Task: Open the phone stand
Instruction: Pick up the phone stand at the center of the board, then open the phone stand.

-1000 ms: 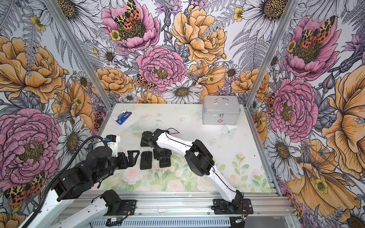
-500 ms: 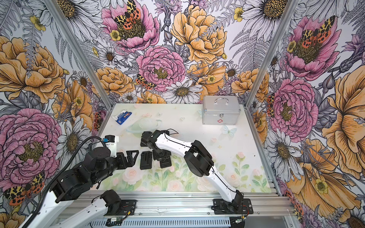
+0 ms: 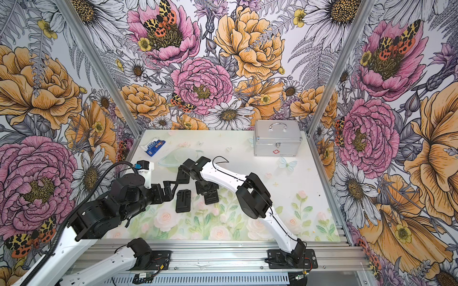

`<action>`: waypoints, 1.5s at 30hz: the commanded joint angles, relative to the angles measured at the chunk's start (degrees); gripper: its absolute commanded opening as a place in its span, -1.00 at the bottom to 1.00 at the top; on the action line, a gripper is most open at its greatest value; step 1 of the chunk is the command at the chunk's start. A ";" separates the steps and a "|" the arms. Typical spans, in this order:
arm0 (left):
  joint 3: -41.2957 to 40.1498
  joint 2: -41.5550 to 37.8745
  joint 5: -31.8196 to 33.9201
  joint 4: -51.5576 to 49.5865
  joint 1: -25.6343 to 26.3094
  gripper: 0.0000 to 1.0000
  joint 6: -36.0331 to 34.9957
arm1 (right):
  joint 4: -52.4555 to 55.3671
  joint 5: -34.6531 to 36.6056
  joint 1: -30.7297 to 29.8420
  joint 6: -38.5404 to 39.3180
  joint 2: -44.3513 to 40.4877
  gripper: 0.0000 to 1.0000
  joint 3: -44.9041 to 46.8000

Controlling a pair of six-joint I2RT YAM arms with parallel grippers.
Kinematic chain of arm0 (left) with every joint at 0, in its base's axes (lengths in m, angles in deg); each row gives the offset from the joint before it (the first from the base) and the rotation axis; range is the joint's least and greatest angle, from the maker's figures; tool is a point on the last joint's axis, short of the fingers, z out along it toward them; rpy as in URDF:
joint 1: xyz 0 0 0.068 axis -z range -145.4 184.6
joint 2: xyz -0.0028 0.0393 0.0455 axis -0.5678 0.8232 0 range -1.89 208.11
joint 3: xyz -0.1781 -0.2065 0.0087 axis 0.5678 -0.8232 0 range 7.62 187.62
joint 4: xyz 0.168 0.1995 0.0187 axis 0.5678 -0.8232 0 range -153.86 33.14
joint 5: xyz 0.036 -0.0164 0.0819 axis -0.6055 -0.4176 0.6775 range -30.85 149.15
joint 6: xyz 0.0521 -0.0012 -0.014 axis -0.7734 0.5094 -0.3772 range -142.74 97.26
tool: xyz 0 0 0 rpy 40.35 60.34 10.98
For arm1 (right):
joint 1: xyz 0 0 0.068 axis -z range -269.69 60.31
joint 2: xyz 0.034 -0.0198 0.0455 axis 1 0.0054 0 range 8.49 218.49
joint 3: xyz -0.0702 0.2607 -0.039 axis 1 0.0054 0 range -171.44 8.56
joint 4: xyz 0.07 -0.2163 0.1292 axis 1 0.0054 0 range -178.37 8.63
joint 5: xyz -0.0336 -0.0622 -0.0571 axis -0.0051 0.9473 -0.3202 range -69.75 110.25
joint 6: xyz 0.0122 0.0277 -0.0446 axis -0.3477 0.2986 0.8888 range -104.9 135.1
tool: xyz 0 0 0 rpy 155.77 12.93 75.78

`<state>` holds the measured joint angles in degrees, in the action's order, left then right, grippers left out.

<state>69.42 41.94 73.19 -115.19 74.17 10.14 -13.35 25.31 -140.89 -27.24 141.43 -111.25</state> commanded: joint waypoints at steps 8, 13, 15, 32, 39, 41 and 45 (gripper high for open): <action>4.90 9.24 -15.43 6.47 -10.85 0.98 -4.65 | -0.08 -4.21 8.94 4.58 -9.97 -1.00 -1.12; 7.48 14.97 -25.36 8.39 -17.61 0.98 -6.59 | -3.04 -11.37 13.86 8.18 -13.69 -1.00 0.12; 8.05 17.46 -28.93 9.68 -19.52 0.98 -7.90 | -4.26 -14.24 15.61 9.81 -14.66 -1.00 1.14; 4.91 33.21 -59.67 31.09 -26.42 0.98 -1.64 | -19.56 -47.59 27.79 12.67 -22.57 -1.00 13.73; 0.85 37.27 -68.89 42.29 -27.31 0.98 5.15 | -31.41 -57.94 29.75 6.45 -25.62 -1.00 20.45; -2.85 37.54 -71.36 50.99 -28.00 0.98 10.58 | -32.33 -59.29 29.93 5.88 -26.11 -1.00 20.89; -8.40 38.93 -73.82 65.04 -29.16 0.98 20.19 | -37.74 -61.73 30.52 1.87 -27.85 -1.00 23.25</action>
<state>62.80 80.06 4.43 -63.50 45.89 22.51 -43.86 -31.36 -110.97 -21.78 116.89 -88.91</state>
